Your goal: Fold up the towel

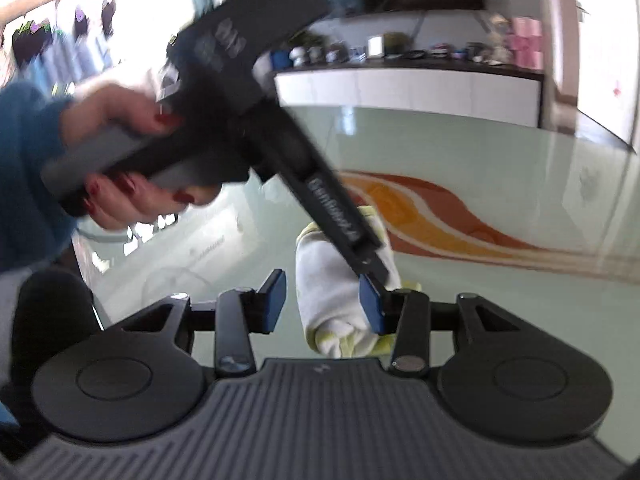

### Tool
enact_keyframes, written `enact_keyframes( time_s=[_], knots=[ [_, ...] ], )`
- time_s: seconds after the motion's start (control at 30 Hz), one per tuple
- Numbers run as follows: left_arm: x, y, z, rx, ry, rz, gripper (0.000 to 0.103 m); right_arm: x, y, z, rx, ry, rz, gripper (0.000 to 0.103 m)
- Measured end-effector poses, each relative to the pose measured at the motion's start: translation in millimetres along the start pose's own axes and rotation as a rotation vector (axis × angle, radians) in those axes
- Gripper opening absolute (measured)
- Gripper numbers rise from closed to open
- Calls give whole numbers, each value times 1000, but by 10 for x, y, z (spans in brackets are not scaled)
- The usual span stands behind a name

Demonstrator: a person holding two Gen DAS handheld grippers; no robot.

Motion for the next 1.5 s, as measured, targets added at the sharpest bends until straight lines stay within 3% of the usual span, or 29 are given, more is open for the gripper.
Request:
enact_keyframes(
  time_s=[0.1, 0.17, 0.33, 0.6, 0.73, 0.77, 0.97, 1.07, 1.1, 1.2, 1.27, 1.5],
  knots=[
    [-4, 1, 7, -1, 3, 0, 61, 39, 55, 17, 3, -10, -22, 45],
    [-4, 18, 1, 1, 16, 0, 61, 66, 93, -6, -13, -22, -47, 54],
    [-9, 31, 32, 2, 11, -14, 62, 25, 222, -79, -72, -60, -24, 54],
    [-85, 33, 62, 21, -66, -86, 63, -85, 285, -215, -116, -133, -63, 57],
    [-159, -17, 58, 34, -126, -182, 67, -124, 339, -303, -160, -168, -118, 79],
    [-163, -8, 56, 31, -138, -203, 69, -139, 300, -346, -163, -141, -99, 81],
    [-120, 134, 87, -5, -140, -162, 71, -158, 267, -352, -168, -111, -75, 87],
    [-63, 310, 134, -34, -138, -138, 86, -154, 259, -326, -158, -105, -71, 88],
    [-45, 309, 134, -33, -135, -140, 91, -144, 228, -331, -147, -82, -63, 88],
    [37, 326, 146, -30, -124, -126, 92, -8, 142, -329, -107, 27, -40, 90],
    [59, 322, 145, -24, -125, -129, 92, 69, 62, -355, -84, 86, -50, 98],
    [-43, 126, 78, 40, -210, -240, 92, 85, -153, -370, -43, 134, -84, 103]
  ],
)
Point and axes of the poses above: each gripper's, at about its wrist camera, not at the fingertips, and y roughly the way its jaws point, x to its right, z to its top, the point moved 6 cm from there along y, roughly the way its jaws point, and after that the axes turned 11 degrees about -x, right-handed, at the moved point
